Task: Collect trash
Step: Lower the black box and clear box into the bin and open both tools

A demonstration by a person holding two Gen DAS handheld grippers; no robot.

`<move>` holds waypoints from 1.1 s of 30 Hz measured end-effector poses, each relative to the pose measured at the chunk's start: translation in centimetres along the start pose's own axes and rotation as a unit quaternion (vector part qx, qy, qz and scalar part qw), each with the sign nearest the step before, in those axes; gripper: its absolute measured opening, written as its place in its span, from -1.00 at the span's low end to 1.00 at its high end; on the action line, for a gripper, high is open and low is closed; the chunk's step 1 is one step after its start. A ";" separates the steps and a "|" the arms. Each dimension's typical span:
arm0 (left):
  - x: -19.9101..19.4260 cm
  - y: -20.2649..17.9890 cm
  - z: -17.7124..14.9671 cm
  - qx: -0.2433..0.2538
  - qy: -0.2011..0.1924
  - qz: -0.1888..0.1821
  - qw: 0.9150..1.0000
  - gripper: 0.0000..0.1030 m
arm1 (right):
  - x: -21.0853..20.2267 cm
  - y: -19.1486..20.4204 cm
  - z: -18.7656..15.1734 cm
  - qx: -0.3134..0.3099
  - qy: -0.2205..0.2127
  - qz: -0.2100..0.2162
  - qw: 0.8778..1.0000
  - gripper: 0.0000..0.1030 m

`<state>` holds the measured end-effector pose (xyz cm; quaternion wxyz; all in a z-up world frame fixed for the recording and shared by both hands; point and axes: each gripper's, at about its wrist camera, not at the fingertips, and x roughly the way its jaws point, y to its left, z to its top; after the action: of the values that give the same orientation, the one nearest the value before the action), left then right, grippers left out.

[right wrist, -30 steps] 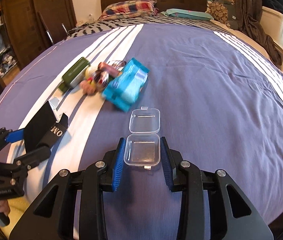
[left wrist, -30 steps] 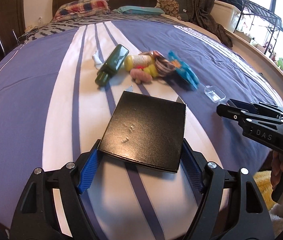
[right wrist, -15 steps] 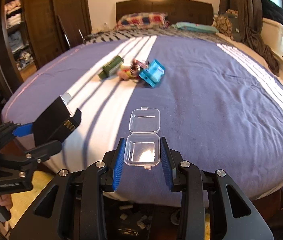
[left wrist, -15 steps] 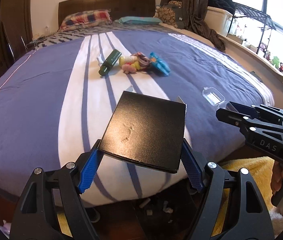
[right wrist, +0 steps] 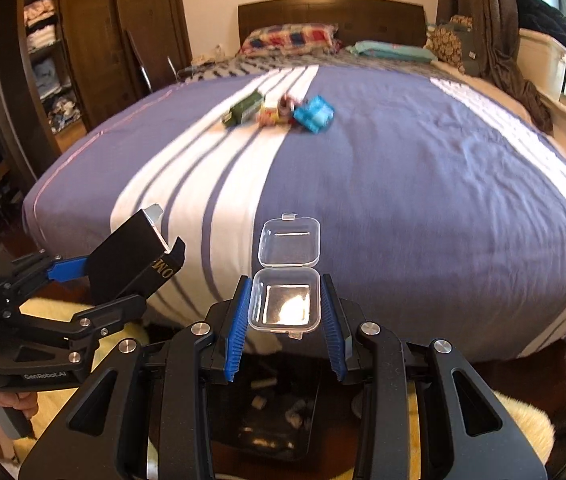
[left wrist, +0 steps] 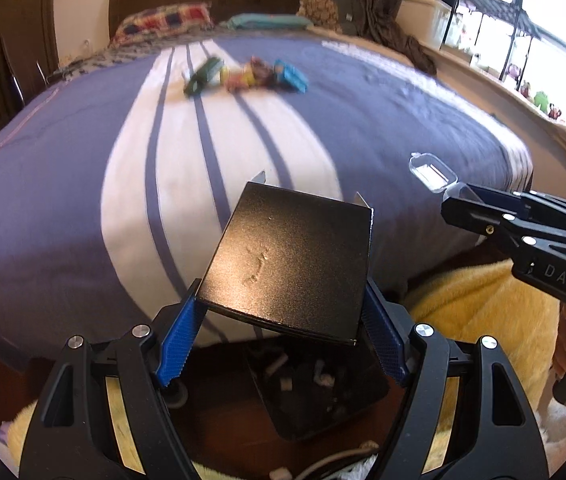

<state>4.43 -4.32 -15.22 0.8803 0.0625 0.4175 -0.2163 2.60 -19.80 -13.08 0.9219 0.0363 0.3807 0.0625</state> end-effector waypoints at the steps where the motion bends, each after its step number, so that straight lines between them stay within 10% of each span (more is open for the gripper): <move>1: 0.5 0.0 -0.6 -0.001 0.010 0.000 1.000 0.40 | 0.5 0.0 -0.6 0.000 0.009 0.001 1.000 -0.32; 33: 15.5 0.7 -10.5 -0.043 0.243 -0.042 0.968 0.41 | 15.1 -1.5 -9.4 0.071 0.246 0.055 0.965 -0.31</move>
<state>5.94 -5.70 -33.80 0.7445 0.0572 0.6300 -0.2133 6.73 -18.89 -30.46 0.7903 0.1057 0.5964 0.0926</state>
